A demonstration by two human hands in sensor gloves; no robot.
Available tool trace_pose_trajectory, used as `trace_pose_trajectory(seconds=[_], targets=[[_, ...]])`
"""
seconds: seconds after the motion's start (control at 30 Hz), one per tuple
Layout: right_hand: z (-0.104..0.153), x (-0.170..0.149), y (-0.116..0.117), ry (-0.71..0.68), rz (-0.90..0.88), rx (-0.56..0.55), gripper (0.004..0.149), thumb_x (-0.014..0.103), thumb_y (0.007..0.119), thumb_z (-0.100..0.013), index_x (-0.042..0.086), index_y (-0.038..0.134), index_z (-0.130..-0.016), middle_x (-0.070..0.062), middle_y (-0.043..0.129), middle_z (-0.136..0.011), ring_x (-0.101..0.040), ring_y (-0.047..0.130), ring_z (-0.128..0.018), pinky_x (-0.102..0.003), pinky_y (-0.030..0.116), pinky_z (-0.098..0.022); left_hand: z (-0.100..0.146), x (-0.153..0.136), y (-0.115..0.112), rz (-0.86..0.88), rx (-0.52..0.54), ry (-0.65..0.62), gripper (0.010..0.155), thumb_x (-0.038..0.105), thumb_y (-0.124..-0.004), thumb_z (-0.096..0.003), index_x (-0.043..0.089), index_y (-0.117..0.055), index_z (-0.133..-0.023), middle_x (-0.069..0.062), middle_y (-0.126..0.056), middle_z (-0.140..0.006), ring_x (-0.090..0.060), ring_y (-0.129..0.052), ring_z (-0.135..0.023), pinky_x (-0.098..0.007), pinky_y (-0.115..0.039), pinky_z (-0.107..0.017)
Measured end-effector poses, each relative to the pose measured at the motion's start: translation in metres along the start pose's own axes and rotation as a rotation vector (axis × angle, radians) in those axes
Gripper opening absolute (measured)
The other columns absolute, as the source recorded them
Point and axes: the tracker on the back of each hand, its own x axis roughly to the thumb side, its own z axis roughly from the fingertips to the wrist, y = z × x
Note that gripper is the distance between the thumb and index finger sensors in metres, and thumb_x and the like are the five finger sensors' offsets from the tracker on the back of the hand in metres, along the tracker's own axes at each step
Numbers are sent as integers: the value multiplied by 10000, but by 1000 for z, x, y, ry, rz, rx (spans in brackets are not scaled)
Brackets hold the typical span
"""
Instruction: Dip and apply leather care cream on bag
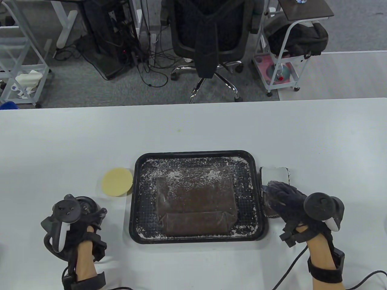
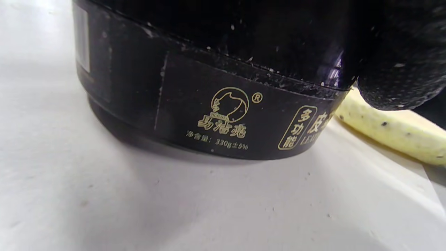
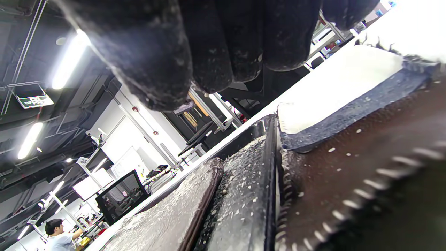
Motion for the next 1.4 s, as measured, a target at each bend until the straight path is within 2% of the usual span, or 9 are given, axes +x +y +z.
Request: trace_pose_trajectory(seconds=[0.13, 0.27, 0.4, 0.5, 0.63, 0.8, 0.93, 1.03, 1.4], targets=[[0, 4, 2, -23, 7, -14, 475, 306, 992, -443, 116, 913, -870, -189, 823, -997, -494, 785, -944, -692, 569, -668, 5, -1, 4, -10, 72, 0, 1185, 706, -956, -318, 118, -329, -1134, -330, -248, -1125, -660, -444, -976, -777, -535, -642], [1, 10, 4, -68, -6, -40, 524, 333, 993, -440, 122, 879, -906, -194, 791, -1020, -497, 772, -953, -690, 574, -665, 18, 1, 14, 65, 212, -59, 1180, 722, -942, -326, 115, -331, -1133, -334, -258, -1121, -656, -452, -973, -772, -553, -637], [1, 22, 9, -141, -82, -83, 621, 387, 992, -437, 131, 806, -972, -205, 736, -1052, -500, 755, -964, -691, 578, -661, 38, 13, 22, 224, 350, -228, 1177, 737, -928, -335, 107, -336, -1135, -337, -268, -1121, -653, -472, -967, -769, -565, -634], [2, 32, 14, -178, -177, -104, 695, 428, 986, -437, 145, 738, -1021, -214, 689, -1078, -516, 720, -981, -699, 562, -665, 51, 24, 21, 365, 380, -353, 1172, 742, -922, -340, 105, -345, -1137, -337, -276, -1121, -655, -477, -966, -767, -571, -631], [2, 50, 29, -215, -340, -100, 798, 475, 978, -439, 145, 634, -1079, -226, 598, -1116, -543, 655, -1005, -712, 542, -668, 72, 53, 10, 569, 291, -546, 1174, 758, -911, -348, 99, -349, -1140, -334, -296, -1122, -654, -499, -960, -762, -591, -623], [3, 74, 54, -256, -476, -45, 842, 509, 963, -447, 154, 573, -1103, -218, 534, -1138, -549, 619, -1016, -714, 533, -669, 95, 92, -13, 725, 154, -751, 1176, 769, -901, -355, 97, -345, -1144, -331, -302, -1126, -653, -510, -957, -757, -600, -620], [3, 94, 79, -269, -551, 9, 890, 535, 952, -450, 149, 513, -1121, -230, 481, -1150, -566, 579, -1026, -727, 515, -667, 107, 123, -40, 855, -38, -852, 1182, 765, -901, -361, 90, -329, -1144, -334, -291, -1125, -658, -503, -955, -761, -597, -617], [1, 104, 96, -263, -594, 62, 932, 564, 942, -449, 153, 461, -1133, -233, 431, -1159, -583, 542, -1033, -740, 506, -663, 114, 141, -56, 880, -150, -906, 1181, 774, -887, -371, 93, -313, -1146, -332, -282, -1126, -656, -500, -957, -756, -600, -621], [4, 121, 138, -259, -807, 260, 1036, 624, 933, -446, 257, 262, -1144, -233, 191, -1176, -637, 328, -1048, -802, 456, -637, 137, 174, -89, 1012, -426, -1099, 1169, 759, -864, -402, 96, -252, -1146, -322, -197, -1127, -650, -434, -980, -771, -563, -636]])
